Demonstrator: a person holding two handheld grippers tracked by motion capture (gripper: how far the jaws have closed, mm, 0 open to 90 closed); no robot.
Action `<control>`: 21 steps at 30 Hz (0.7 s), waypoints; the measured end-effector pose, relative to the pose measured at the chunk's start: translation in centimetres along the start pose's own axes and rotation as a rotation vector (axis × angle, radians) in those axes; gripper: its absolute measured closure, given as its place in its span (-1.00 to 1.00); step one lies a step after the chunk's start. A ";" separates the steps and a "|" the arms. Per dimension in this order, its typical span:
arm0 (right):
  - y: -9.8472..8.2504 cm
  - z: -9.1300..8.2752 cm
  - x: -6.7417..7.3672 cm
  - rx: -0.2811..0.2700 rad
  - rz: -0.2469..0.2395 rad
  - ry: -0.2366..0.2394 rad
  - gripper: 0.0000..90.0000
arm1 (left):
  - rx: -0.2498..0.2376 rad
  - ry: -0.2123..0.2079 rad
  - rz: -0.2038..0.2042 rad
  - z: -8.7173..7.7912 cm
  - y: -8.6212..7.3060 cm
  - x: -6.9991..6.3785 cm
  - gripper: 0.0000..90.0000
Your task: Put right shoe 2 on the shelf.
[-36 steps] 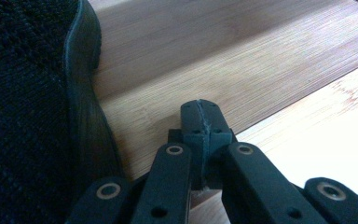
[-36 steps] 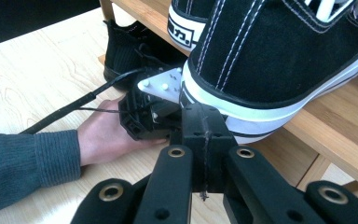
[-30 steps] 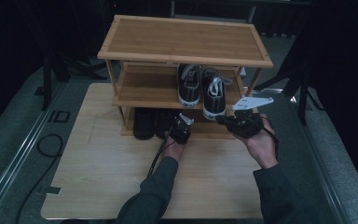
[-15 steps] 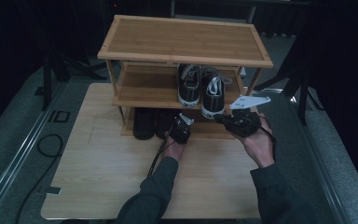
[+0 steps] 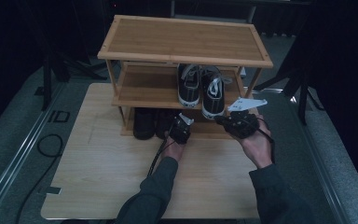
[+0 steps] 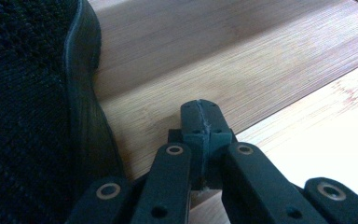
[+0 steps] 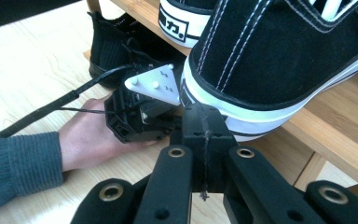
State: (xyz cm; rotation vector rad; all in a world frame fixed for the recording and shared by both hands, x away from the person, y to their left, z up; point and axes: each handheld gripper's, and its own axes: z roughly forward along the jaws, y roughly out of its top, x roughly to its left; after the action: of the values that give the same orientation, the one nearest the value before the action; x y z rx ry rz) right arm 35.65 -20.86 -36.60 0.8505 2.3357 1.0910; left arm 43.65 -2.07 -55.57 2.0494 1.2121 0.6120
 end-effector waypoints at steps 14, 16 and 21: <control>0.5 0.4 0.4 -0.030 0.006 -0.020 1.00 | -0.001 0.005 0.005 0.0 0.0 0.0 1.00; 0.6 0.5 0.4 -0.026 0.002 -0.030 1.00 | -0.001 0.005 0.000 0.0 0.0 0.0 1.00; 0.4 0.6 0.5 -0.025 0.004 -0.033 1.00 | -0.002 0.002 0.000 0.0 0.0 0.0 1.00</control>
State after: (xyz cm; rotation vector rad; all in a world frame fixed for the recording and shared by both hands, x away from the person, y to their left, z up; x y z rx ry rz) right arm 35.86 -19.99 -36.70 0.8574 2.2903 1.0972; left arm 43.65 -2.10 -55.61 2.0476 1.2127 0.6155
